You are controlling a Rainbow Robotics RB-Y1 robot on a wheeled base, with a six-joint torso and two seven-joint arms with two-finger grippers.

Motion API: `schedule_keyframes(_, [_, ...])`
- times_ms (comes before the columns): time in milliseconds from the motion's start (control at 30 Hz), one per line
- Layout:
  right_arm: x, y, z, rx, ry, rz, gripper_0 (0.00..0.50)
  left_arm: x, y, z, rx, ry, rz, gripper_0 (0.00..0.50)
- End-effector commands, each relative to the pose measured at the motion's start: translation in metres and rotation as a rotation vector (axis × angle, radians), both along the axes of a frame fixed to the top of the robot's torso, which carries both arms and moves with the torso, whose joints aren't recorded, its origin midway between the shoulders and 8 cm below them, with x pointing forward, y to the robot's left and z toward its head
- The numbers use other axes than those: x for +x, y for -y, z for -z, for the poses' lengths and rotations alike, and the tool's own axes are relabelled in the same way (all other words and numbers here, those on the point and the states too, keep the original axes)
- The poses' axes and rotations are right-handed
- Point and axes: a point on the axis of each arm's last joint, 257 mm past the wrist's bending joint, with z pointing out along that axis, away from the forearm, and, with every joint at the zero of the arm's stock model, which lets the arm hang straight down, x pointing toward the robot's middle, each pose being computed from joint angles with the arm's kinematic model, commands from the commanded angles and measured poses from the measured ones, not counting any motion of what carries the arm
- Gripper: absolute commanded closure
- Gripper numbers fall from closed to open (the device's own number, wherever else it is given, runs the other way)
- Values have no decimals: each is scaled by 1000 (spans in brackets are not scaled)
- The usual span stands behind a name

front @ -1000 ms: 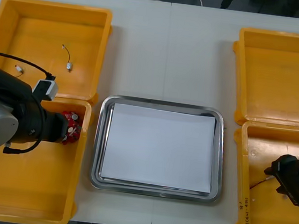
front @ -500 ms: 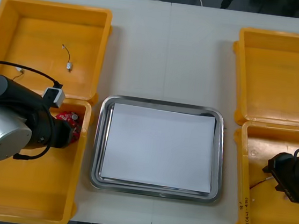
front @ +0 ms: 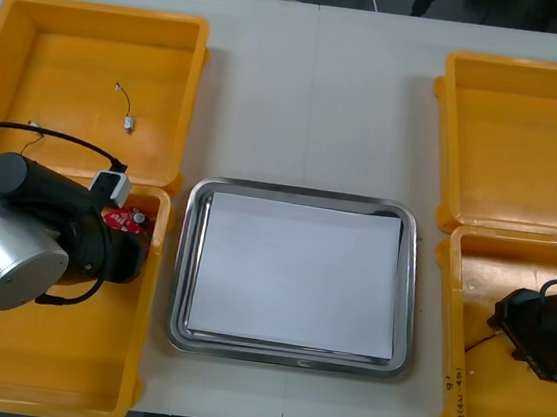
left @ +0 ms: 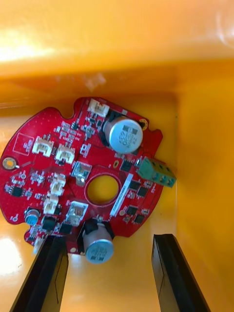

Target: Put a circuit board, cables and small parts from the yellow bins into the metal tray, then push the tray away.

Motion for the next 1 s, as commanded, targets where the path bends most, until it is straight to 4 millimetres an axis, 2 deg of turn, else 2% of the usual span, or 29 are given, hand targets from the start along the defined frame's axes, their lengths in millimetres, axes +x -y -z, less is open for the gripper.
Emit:
schedule_keyframes(33, [9, -10, -4, 20, 18, 42, 0, -6, -15, 15, -26, -20, -97, 0])
schedule_keyframes(300, [10, -12, -2, 21, 21, 54, 0, -5, -16, 16, -23, -17, -98, 0])
schedule_keyframes(333, [9, -13, -1, 22, 20, 55, 0, -6, -16, 16, -23, -20, -97, 72])
schedule_keyframes(367, [10, -13, -1, 23, 21, 57, 0, -6, -17, 16, -22, -20, -97, 230])
schedule_keyframes(400, [10, -13, -1, 23, 22, 56, 0, -5, -18, 16, -21, -18, -99, 440])
schedule_keyframes(433, [10, -13, -1, 23, 22, 56, 0, -6, -18, 16, -20, -19, -99, 500])
schedule_keyframes(533, [10, -14, -1, 22, 23, 58, 5, -5, -19, 15, -19, -16, -99, 500])
schedule_keyframes(600, [11, -15, 0, 24, 26, 59, 251, -5, -18, 15, -21, -15, -99, 500])
schedule_keyframes(633, [11, -15, -1, 25, 27, 60, 331, -5, -18, 15, -21, -15, -99, 500])
schedule_keyframes(667, [11, -16, 0, 28, 27, 60, 450, -4, -17, 14, -22, -13, -98, 500])
schedule_keyframes(700, [11, -16, 0, 26, 27, 61, 499, -4, -18, 14, -23, -12, -99, 500])
schedule_keyframes(1000, [15, -15, -2, 24, 42, 62, 500, -2, -19, 11, -30, -7, -102, 500])
